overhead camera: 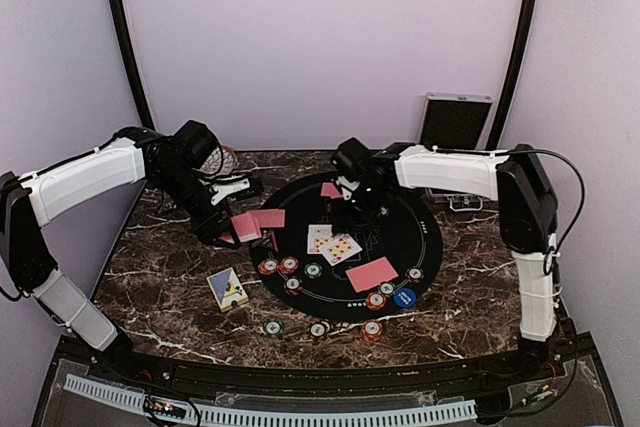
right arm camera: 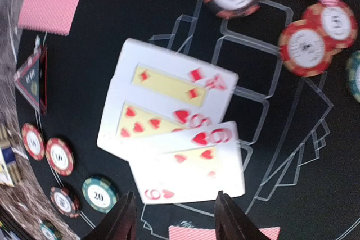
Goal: Distribute texas hold em gaming equipment
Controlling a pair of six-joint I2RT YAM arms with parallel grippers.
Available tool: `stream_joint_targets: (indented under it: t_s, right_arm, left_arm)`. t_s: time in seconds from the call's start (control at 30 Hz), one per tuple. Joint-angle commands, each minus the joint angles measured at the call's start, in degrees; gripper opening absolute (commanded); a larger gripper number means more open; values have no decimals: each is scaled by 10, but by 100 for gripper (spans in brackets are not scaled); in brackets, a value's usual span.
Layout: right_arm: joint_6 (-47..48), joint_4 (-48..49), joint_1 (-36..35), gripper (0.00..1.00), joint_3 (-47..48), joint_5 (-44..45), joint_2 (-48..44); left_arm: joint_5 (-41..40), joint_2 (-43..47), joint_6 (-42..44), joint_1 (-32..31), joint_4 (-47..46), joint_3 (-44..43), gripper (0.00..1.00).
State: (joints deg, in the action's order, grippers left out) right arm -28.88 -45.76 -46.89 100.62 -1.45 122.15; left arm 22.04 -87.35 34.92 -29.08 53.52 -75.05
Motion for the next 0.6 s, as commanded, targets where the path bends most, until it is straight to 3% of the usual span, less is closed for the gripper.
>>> stream_joint_targets:
  t_s: [0.0,0.2,0.57]
  right_arm:
    - [-32,134,59,50,-98,-114,-66]
    - [-45,201,108,52,-175,-170,-80]
    - [-61,252,117,49,-206,-208,-46]
  left_arm:
    - [16,21,6,3,11,-10,0]
    - [15,20,7,3,12,-11,0]
    - [16,15,7,3,16,-15,0]
